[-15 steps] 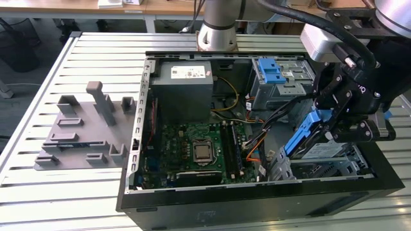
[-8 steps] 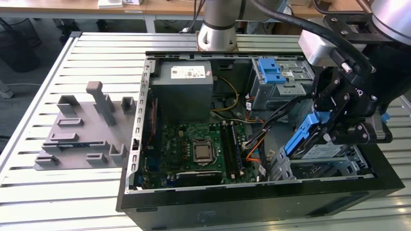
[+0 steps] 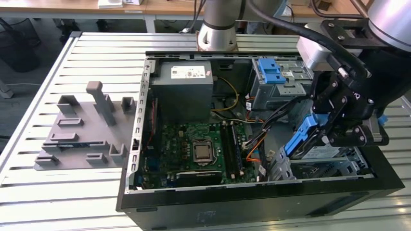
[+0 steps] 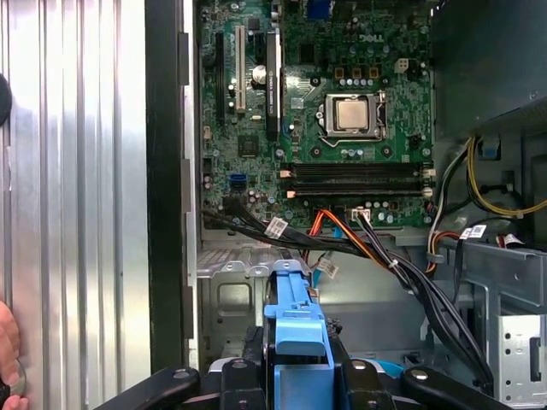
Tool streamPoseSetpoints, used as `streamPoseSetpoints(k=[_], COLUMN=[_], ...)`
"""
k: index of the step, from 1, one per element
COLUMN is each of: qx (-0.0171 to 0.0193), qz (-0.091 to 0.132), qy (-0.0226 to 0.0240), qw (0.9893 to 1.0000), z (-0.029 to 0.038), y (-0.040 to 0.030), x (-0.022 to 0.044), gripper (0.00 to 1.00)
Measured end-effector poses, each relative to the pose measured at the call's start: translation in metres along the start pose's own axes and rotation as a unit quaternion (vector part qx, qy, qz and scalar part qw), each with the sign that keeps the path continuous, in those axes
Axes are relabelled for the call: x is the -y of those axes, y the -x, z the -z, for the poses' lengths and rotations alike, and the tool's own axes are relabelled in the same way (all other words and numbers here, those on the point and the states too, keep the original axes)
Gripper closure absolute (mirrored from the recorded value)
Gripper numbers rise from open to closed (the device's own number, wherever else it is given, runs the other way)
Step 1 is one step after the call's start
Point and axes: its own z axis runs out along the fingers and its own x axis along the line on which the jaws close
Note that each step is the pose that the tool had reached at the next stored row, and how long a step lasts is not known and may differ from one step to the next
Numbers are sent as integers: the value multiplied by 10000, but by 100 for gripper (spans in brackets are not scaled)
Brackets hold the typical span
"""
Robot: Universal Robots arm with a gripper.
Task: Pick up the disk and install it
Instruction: 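Insert the disk into the insertion slot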
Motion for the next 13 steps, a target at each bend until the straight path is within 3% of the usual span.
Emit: streamPoseSetpoints(k=[13], qx=[0], qz=[0], qy=[0], qw=[10000], z=[-81], y=[-3], x=[1], gripper=[64])
